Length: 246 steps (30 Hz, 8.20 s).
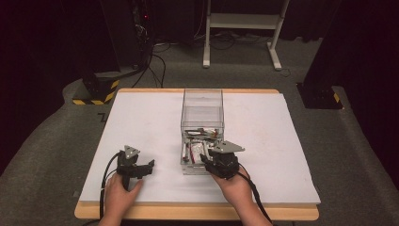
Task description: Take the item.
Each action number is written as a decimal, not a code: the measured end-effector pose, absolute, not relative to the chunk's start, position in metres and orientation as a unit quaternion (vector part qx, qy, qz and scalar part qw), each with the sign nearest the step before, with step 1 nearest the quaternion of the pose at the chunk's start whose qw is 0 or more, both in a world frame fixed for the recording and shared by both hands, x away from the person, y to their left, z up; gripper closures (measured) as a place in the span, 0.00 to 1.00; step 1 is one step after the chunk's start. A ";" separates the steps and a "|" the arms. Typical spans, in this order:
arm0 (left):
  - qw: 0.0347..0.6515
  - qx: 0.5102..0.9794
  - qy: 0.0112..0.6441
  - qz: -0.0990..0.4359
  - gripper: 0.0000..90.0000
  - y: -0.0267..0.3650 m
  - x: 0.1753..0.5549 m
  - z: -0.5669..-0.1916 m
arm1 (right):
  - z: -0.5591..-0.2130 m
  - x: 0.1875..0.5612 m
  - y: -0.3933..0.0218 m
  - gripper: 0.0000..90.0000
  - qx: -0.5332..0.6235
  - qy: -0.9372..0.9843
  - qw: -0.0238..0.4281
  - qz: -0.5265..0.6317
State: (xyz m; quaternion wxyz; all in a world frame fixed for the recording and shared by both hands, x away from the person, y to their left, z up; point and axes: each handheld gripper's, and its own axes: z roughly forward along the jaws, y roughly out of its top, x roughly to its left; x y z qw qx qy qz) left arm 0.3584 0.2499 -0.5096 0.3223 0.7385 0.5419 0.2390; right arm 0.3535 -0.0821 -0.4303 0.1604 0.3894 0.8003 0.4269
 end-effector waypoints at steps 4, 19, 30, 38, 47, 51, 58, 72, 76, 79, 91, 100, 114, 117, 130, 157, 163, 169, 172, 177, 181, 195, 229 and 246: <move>0.322 0.739 0.542 0.239 0.16 0.250 0.358 -0.510 | -0.431 0.353 -0.080 0.70 0.386 0.804 0.168 0.420; 0.323 0.738 0.542 0.239 0.16 0.250 0.358 -0.510 | -0.432 0.348 -0.079 0.88 0.358 0.804 0.183 0.438; 0.323 0.738 0.542 0.239 0.16 0.250 0.358 -0.510 | -0.432 0.347 -0.081 0.96 0.363 0.795 0.168 0.455; 0.322 0.739 0.542 0.239 0.16 0.250 0.358 -0.510 | -0.428 0.345 -0.085 0.97 0.364 0.781 0.176 0.476; 0.323 0.738 0.542 0.239 0.16 0.250 0.358 -0.510 | -0.424 0.343 -0.090 0.97 0.364 0.770 0.186 0.490; 0.323 0.738 0.542 0.239 0.16 0.250 0.358 -0.510 | -0.423 0.343 -0.092 0.97 0.365 0.768 0.188 0.492; 0.323 0.738 0.542 0.239 0.16 0.250 0.358 -0.510 | -0.421 0.342 -0.094 0.97 0.364 0.764 0.193 0.496; 0.322 0.738 0.542 0.239 0.16 0.250 0.358 -0.510 | -0.419 0.342 -0.098 0.97 0.363 0.757 0.202 0.503; 0.322 0.738 0.542 0.239 0.16 0.250 0.358 -0.510 | -0.418 0.341 -0.099 0.97 0.361 0.757 0.205 0.504; 0.323 0.738 0.542 0.239 0.16 0.250 0.358 -0.510 | -0.418 0.341 -0.099 0.97 0.361 0.755 0.207 0.506; 0.323 0.738 0.542 0.239 0.16 0.250 0.358 -0.510 | -0.416 0.340 -0.102 0.97 0.359 0.749 0.215 0.514; 0.323 0.738 0.542 0.239 0.16 0.250 0.358 -0.510 | -0.414 0.339 -0.105 0.97 0.359 0.744 0.220 0.519; 0.322 0.739 0.542 0.239 0.16 0.250 0.358 -0.510 | -0.409 0.335 -0.110 0.97 0.357 0.728 0.236 0.535; 0.323 0.738 0.542 0.239 0.16 0.250 0.358 -0.510 | -0.408 0.335 -0.111 0.97 0.356 0.725 0.239 0.538; 0.322 0.738 0.542 0.239 0.16 0.250 0.358 -0.510 | -0.402 0.332 -0.119 0.97 0.353 0.709 0.254 0.555; 0.323 0.738 0.542 0.239 0.16 0.250 0.358 -0.510 | -0.396 0.334 -0.140 0.97 0.372 0.688 0.274 0.559; 0.323 0.738 0.542 0.239 0.16 0.250 0.358 -0.510 | -0.395 0.337 -0.149 0.97 0.380 0.681 0.285 0.557; 0.323 0.738 0.542 0.239 0.16 0.250 0.358 -0.510 | -0.394 0.339 -0.159 0.97 0.392 0.673 0.293 0.555; 0.323 0.738 0.542 0.239 0.16 0.250 0.358 -0.510 | -0.393 0.340 -0.164 0.97 0.397 0.667 0.299 0.554; 0.323 0.738 0.542 0.239 0.16 0.250 0.358 -0.510 | -0.395 0.343 -0.171 0.97 0.408 0.663 0.305 0.549; 0.323 0.738 0.542 0.239 0.16 0.250 0.358 -0.510 | -0.397 0.347 -0.175 0.97 0.416 0.662 0.306 0.544; 0.322 0.738 0.542 0.239 0.16 0.250 0.358 -0.510 | -0.415 0.371 -0.181 0.97 0.445 0.666 0.303 0.516; 0.323 0.739 0.542 0.238 0.16 0.250 0.358 -0.510 | -0.465 0.425 -0.176 0.97 0.492 0.698 0.267 0.446; 0.323 0.739 0.542 0.238 0.16 0.250 0.358 -0.510 | -0.472 0.430 -0.176 0.97 0.498 0.704 0.267 0.430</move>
